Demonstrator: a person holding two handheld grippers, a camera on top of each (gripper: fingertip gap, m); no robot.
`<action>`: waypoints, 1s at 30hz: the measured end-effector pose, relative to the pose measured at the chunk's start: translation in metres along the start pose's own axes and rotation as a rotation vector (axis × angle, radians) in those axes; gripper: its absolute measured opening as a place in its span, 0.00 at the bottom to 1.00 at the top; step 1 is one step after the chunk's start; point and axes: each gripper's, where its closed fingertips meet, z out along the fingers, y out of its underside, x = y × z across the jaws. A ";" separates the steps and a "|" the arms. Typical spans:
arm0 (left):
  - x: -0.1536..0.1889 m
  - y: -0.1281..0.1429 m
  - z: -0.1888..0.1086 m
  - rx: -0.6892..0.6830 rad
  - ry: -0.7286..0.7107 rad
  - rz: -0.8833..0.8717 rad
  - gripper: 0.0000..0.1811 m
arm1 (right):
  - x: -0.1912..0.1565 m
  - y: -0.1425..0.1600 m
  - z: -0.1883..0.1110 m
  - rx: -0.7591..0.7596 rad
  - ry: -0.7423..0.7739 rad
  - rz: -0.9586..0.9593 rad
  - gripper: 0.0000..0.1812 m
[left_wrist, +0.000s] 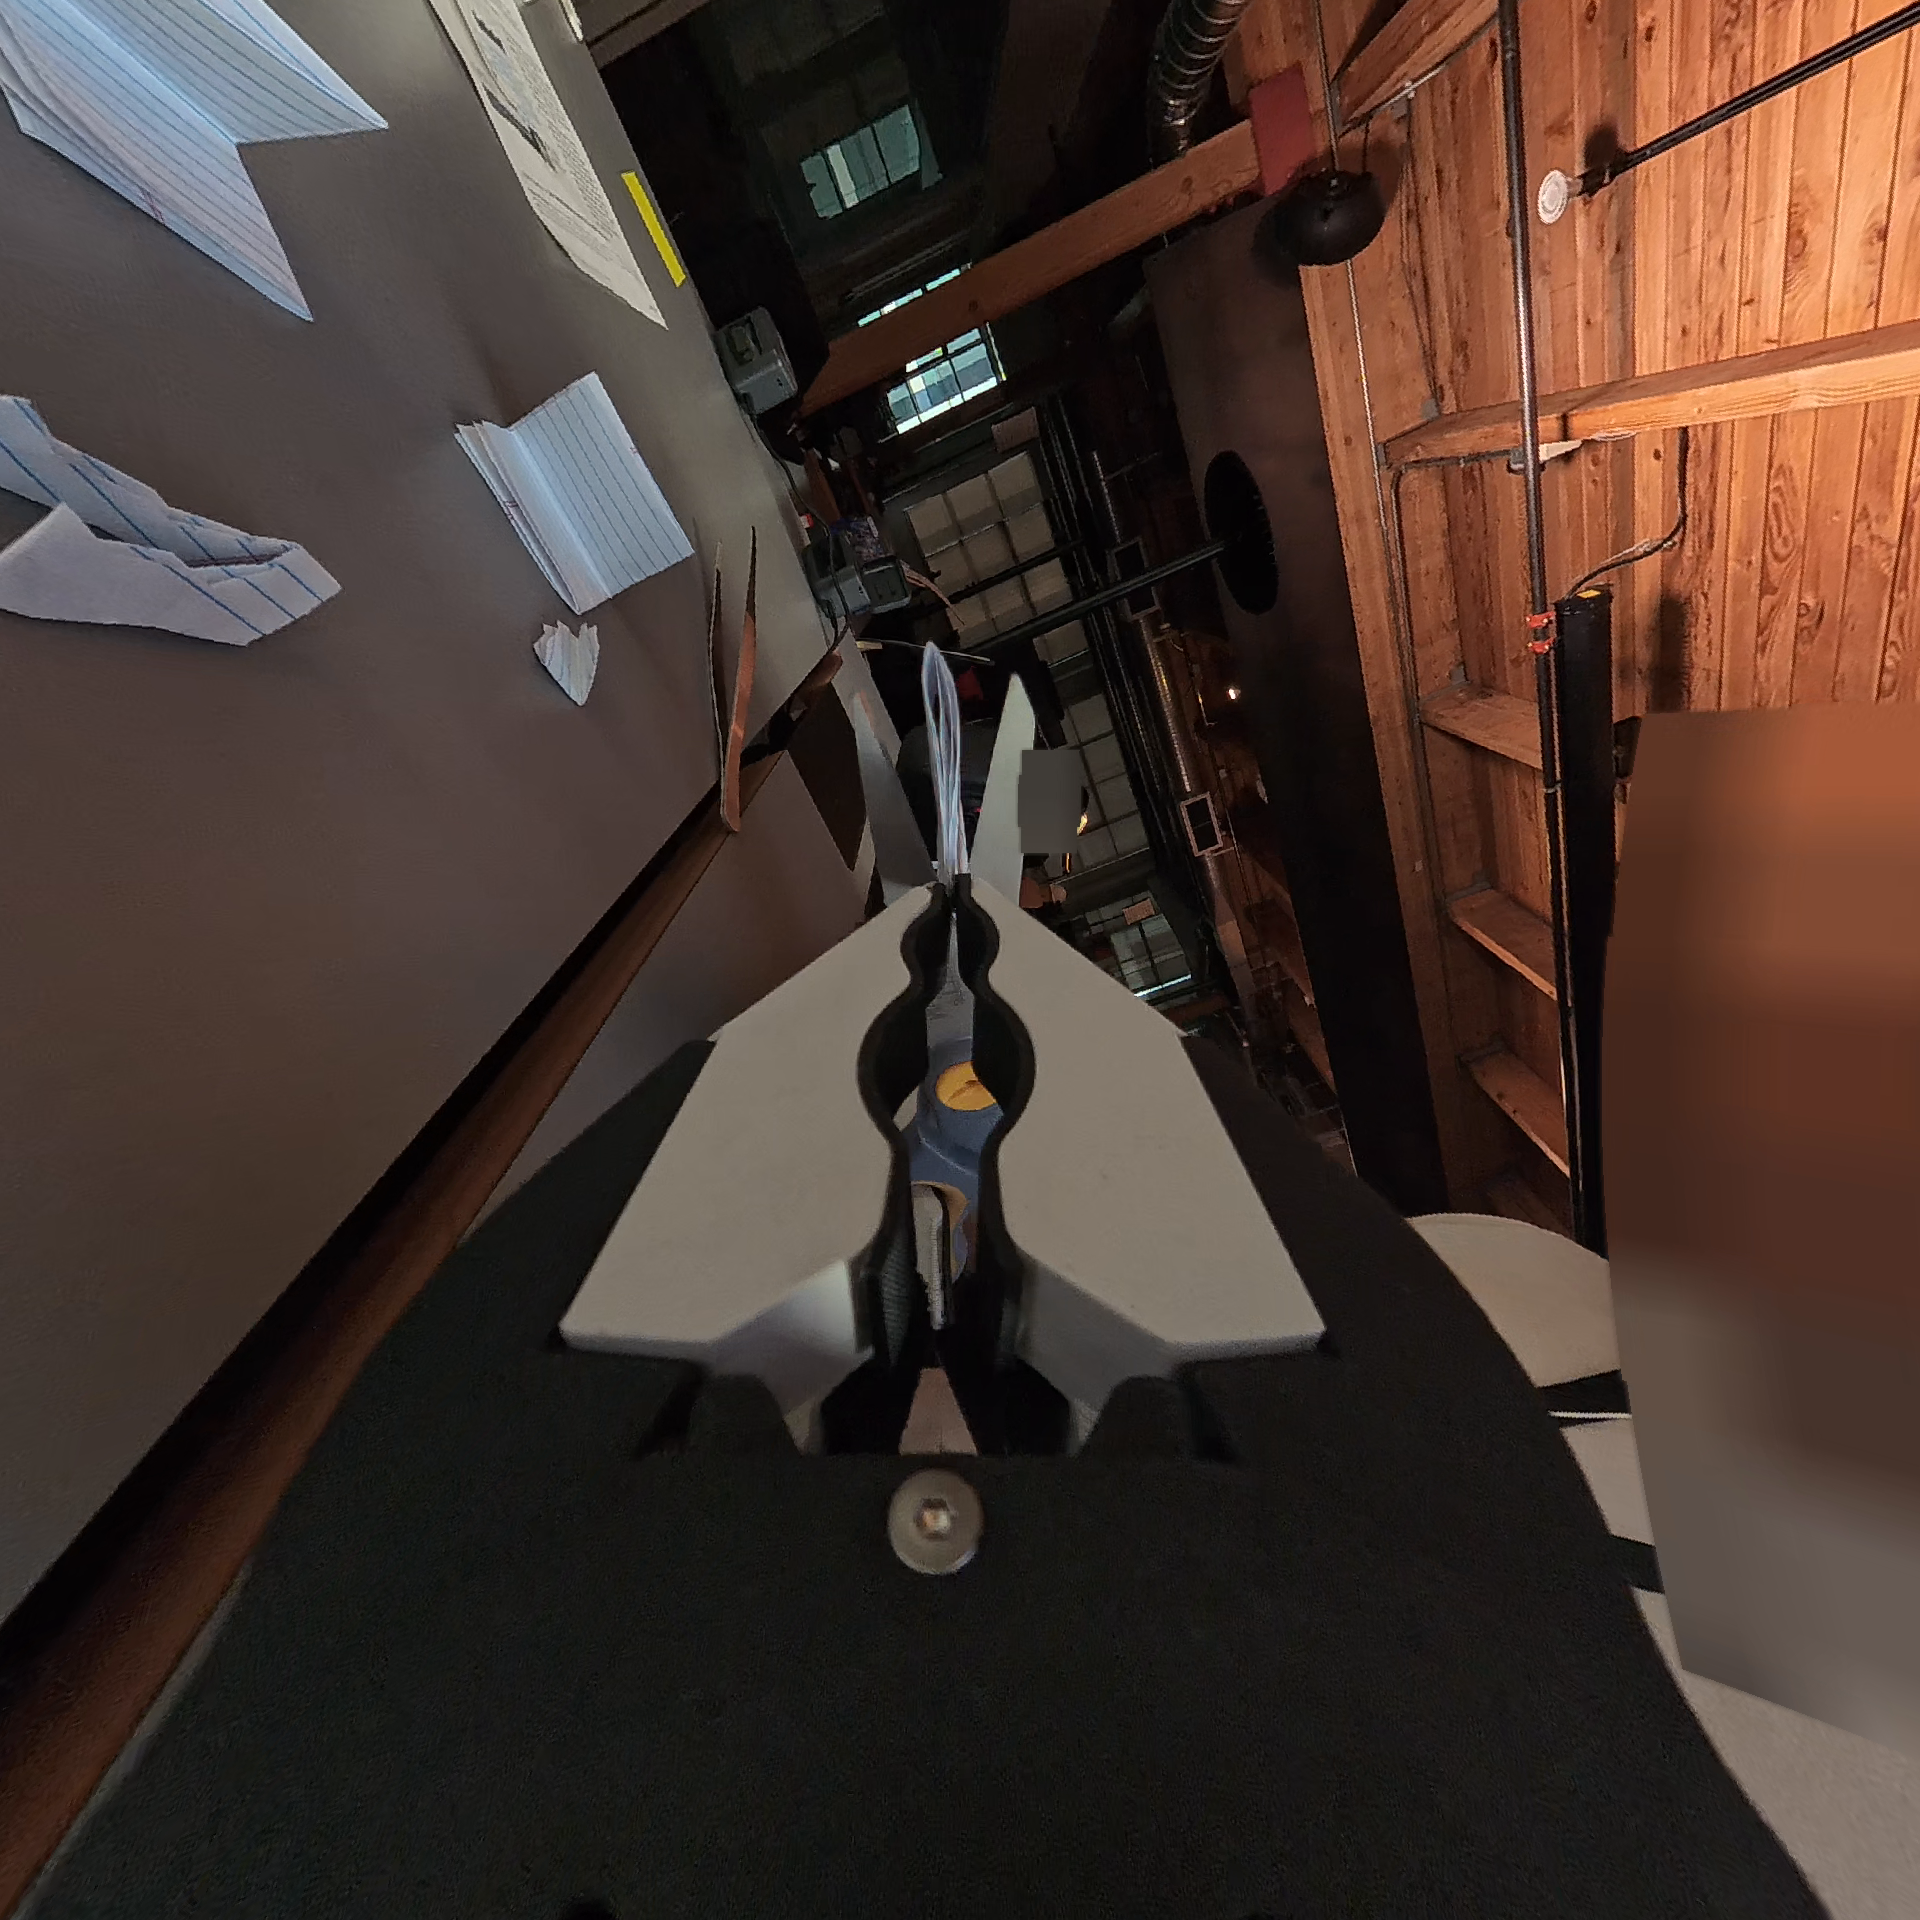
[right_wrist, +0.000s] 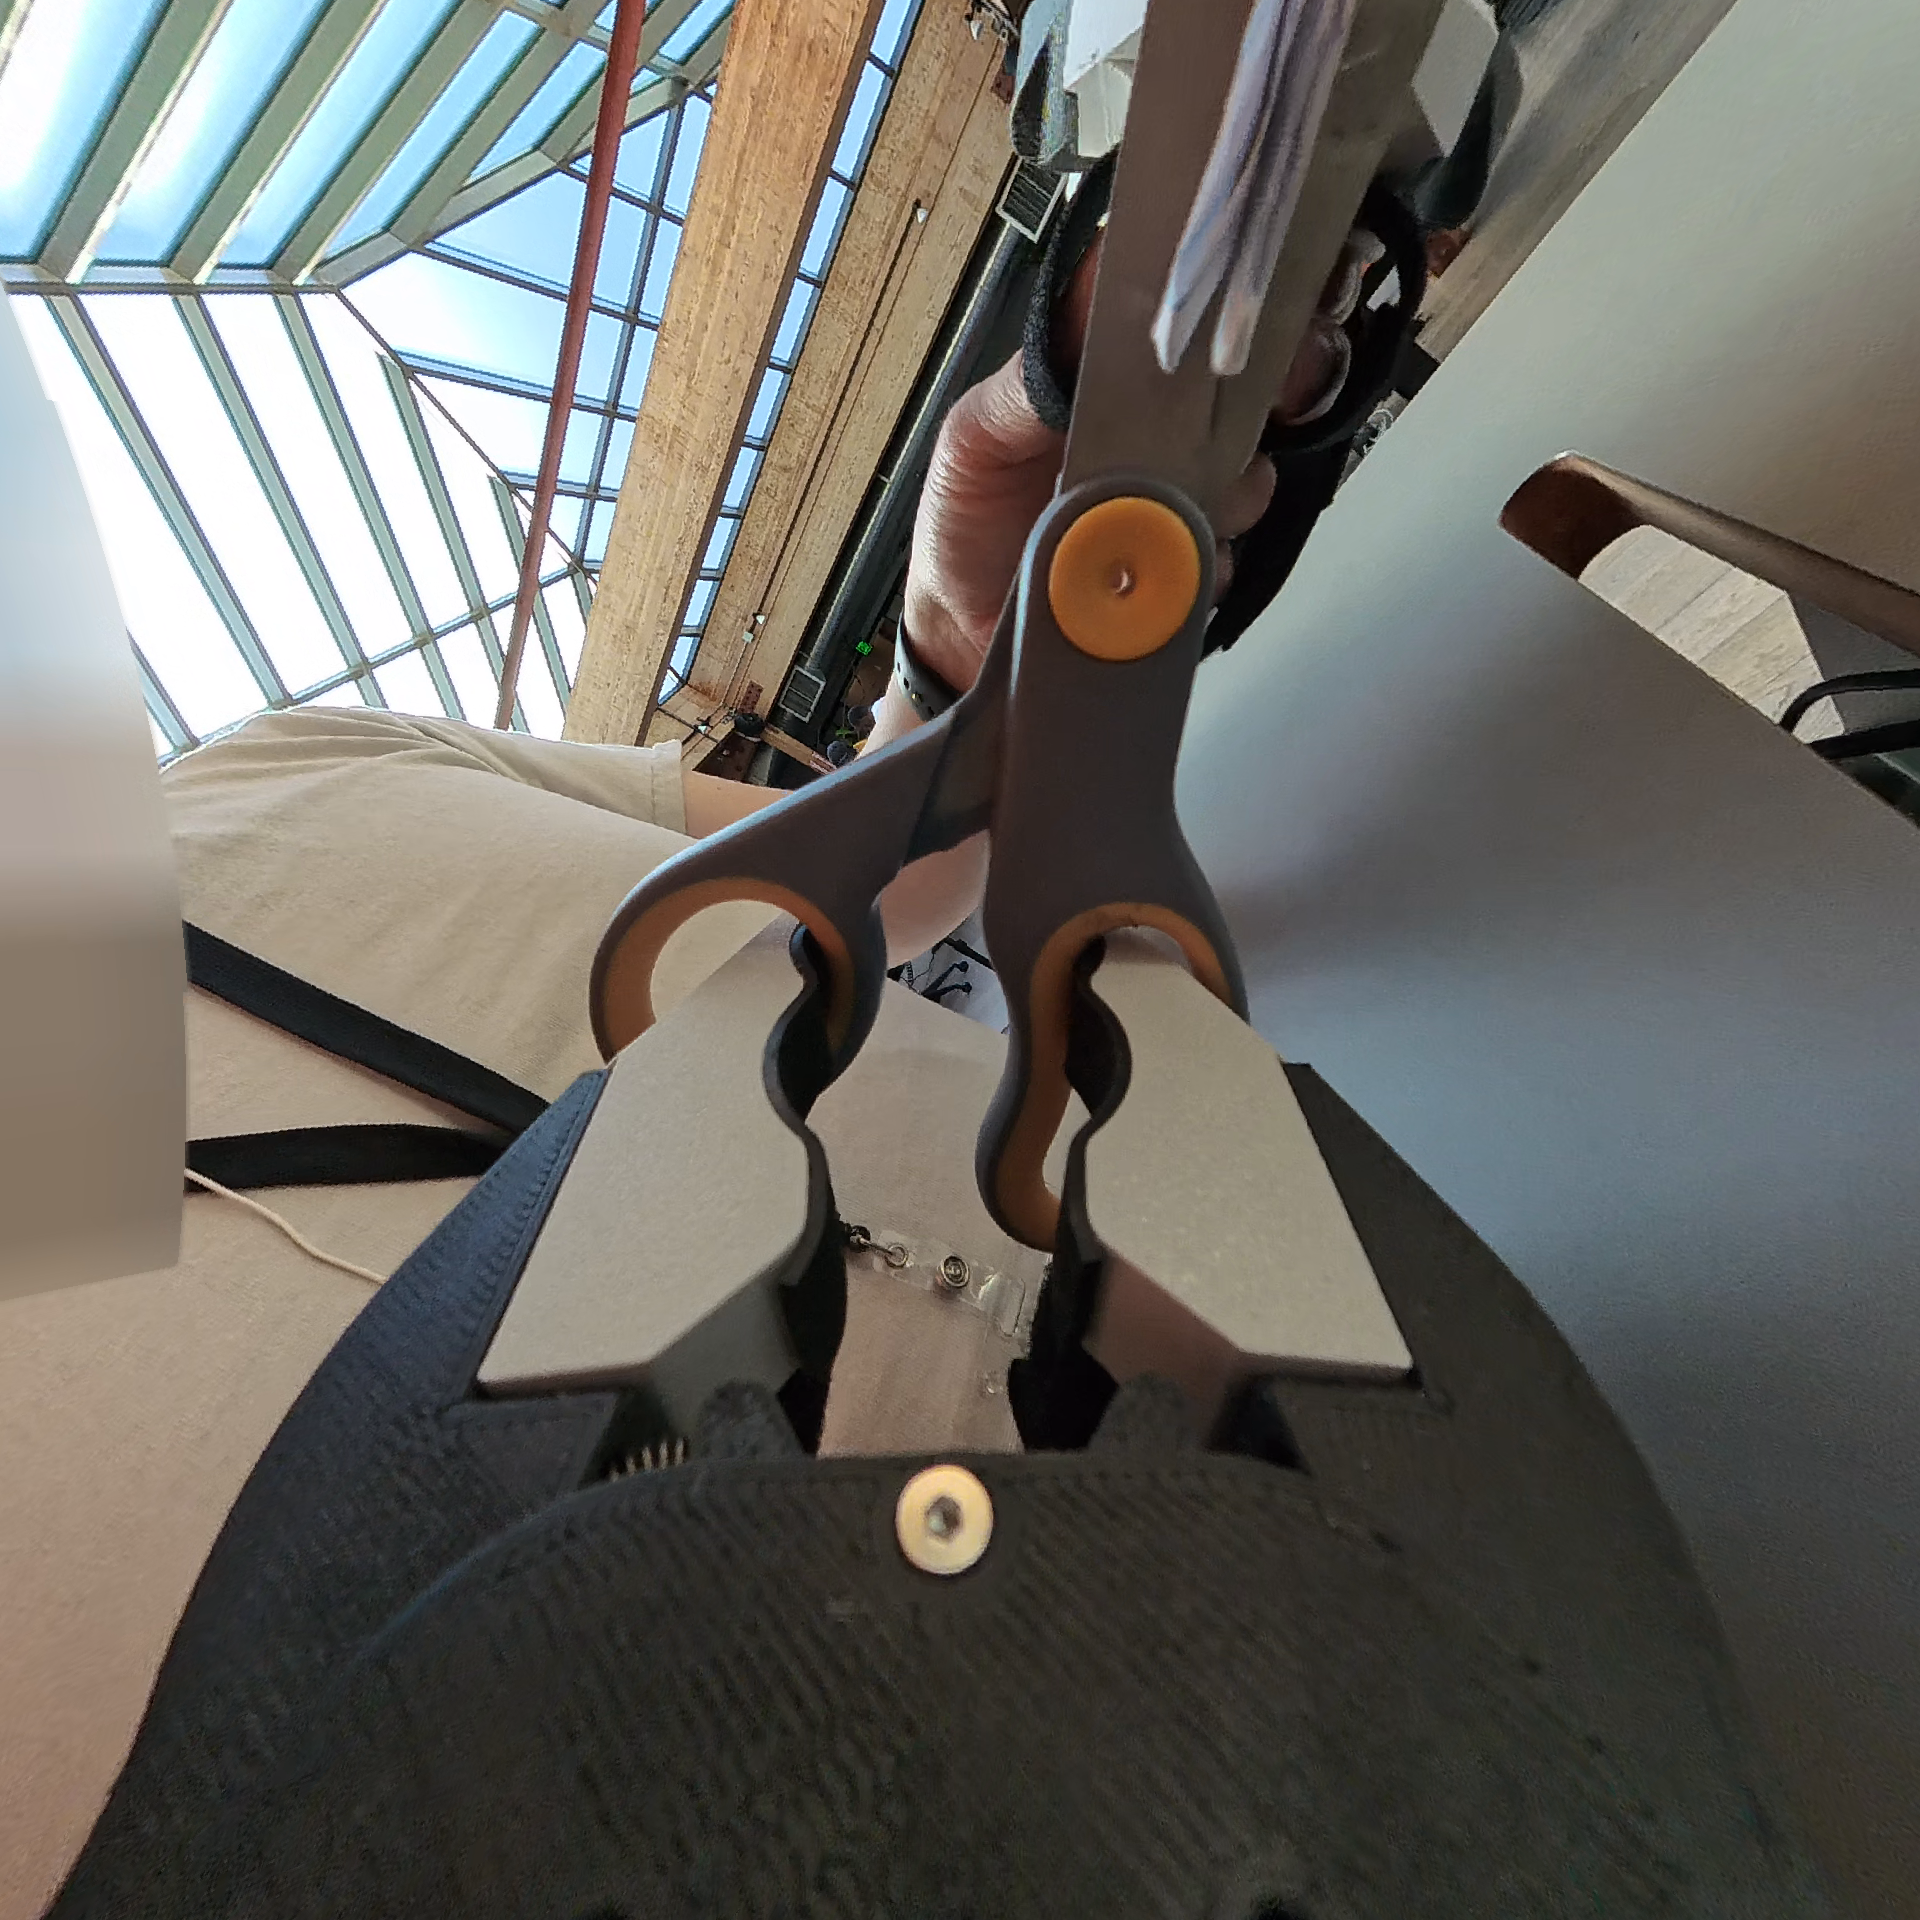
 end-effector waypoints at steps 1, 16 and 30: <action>0.002 0.000 0.000 -0.003 0.013 -0.012 0.00 | 0.001 0.001 0.000 -0.006 0.007 -0.010 0.22; 0.000 0.006 -0.004 -0.054 0.025 -0.039 0.00 | -0.002 0.006 -0.012 -0.051 -0.015 -0.001 0.23; 0.014 -0.007 -0.006 0.088 0.195 -0.129 0.00 | -0.012 0.000 0.001 -0.013 -0.080 0.015 0.21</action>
